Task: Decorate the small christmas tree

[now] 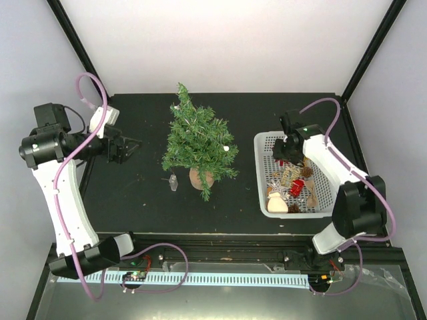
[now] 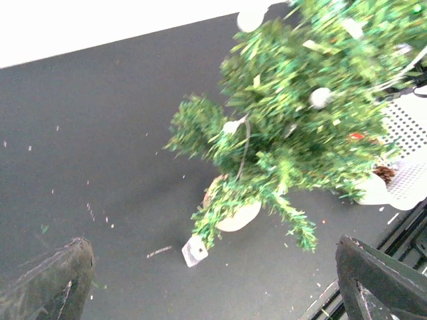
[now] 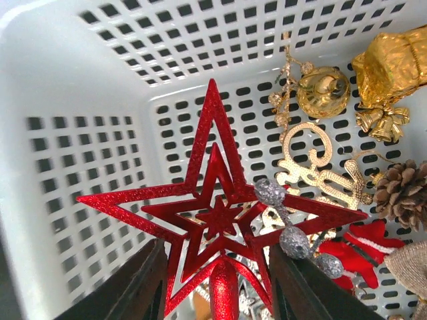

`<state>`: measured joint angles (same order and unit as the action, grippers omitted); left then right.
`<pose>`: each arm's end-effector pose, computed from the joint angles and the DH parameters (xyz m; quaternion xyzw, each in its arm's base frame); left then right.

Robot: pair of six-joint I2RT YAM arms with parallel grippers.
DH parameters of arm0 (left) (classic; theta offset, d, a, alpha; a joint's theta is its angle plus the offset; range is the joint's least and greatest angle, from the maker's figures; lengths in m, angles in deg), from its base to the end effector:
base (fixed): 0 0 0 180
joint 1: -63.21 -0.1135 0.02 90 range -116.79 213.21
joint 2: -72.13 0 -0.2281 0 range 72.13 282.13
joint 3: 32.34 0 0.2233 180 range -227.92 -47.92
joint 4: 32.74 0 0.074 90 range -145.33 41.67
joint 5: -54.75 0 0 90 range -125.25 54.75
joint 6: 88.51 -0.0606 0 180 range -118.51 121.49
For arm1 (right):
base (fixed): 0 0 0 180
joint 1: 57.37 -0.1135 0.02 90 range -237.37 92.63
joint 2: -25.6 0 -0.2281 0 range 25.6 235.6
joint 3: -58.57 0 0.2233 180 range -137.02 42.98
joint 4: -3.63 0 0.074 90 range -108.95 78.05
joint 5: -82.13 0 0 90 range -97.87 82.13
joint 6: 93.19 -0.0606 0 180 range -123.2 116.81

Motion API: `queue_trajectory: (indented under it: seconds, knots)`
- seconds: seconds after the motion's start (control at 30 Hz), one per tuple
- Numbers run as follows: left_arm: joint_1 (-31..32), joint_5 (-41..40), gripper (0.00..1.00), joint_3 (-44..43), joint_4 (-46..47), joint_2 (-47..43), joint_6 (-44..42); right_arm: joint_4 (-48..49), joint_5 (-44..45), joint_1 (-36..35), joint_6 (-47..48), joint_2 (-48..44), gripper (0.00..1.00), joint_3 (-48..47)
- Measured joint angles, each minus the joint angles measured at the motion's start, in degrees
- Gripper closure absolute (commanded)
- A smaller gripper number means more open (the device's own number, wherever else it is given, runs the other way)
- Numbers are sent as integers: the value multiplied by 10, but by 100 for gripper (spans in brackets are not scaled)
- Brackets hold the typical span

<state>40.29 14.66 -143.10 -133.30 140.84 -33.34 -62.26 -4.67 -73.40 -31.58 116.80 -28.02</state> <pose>0.1673 0.0204 0.3792 0.2044 0.8560 -0.2368 0.4115 0.2818 0.0775 0.1968 0.1108 0.9789 0.0385 0.1671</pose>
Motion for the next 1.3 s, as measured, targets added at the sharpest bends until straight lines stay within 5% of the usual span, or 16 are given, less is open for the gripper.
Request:
queue_trajectory:
  seconds: [0.43,0.73,0.9,1.3]
  knots:
    - [261,-66,1,-240,-23,60,60,-29,-69,0,9,-224,56,12]
    - [529,-192,1,-348,-30,165,62,-35,-68,0,6,-318,53,33]
    - [597,-214,1,-443,-2,249,53,-32,-79,0,5,-348,52,35]
    - [647,-195,7,-455,134,369,102,52,-203,0,-36,-449,50,54]
